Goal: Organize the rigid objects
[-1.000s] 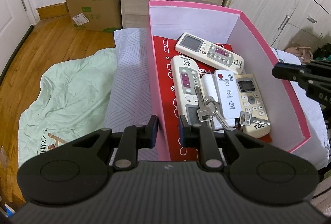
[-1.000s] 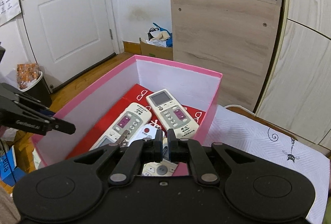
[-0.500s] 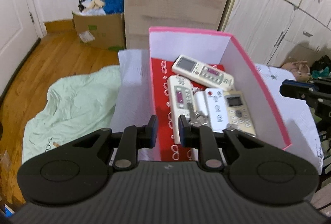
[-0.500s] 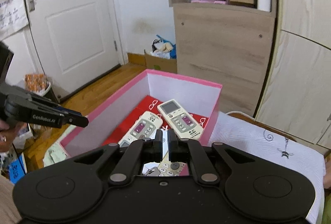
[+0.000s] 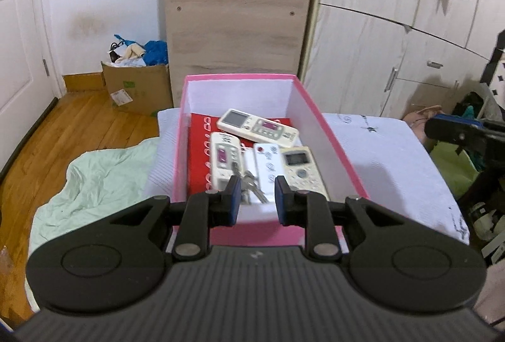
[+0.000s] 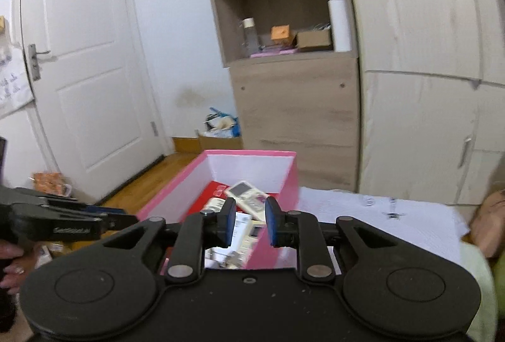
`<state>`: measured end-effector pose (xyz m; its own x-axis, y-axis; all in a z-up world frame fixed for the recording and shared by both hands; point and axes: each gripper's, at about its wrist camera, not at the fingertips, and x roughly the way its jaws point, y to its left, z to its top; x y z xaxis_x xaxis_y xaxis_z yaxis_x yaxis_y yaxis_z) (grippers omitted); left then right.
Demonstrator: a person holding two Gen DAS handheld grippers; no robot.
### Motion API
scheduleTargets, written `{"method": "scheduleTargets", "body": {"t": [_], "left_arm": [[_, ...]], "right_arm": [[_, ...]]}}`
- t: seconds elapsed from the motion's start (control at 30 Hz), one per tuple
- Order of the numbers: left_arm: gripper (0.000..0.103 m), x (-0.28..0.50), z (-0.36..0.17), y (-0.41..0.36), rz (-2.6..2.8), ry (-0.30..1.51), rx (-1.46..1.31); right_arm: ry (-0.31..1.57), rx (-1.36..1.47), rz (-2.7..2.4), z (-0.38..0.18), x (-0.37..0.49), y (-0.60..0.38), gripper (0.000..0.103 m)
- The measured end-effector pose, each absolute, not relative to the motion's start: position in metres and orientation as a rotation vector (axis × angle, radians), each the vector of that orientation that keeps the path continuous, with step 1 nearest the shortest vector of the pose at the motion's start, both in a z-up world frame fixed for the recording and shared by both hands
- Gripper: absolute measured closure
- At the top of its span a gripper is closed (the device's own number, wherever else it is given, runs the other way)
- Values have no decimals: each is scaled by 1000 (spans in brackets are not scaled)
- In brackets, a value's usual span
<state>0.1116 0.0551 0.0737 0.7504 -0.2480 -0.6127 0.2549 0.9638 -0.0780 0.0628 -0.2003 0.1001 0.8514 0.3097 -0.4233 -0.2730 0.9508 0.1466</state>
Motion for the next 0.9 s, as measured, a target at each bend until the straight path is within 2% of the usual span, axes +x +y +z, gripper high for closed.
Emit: {"method": "scheduleTargets", "body": {"t": [0.17,0.23,0.3,0.43,0.5,0.67,0.7,0.77,0.9], "left_arm": [[81,79,63,47,-264,626,-12],[79,68,58,44,-239,608,-12],[78,61,51,43,-223,593,-14],[75,55,40,39,-201,594,-12],[73,53,38,36,-202,578,-5],[60,43,36,36,-183,528,-10],[59,41,36,35,-179,514,-6],[51,38,35,33,-170,492,8],[40,33,32,31,-169,465,14]], "right_arm": [[425,68,286,94,41,-197,76],[406,47,262,90,31,-195,69],[388,43,235,84,21,-196,55],[413,84,180,71,12,-206,45],[414,89,168,68,7,-209,36],[391,51,132,61,-3,-205,26],[383,46,124,60,-5,-205,16],[361,45,118,59,-11,-205,7],[328,51,105,57,-18,-204,4]]}}
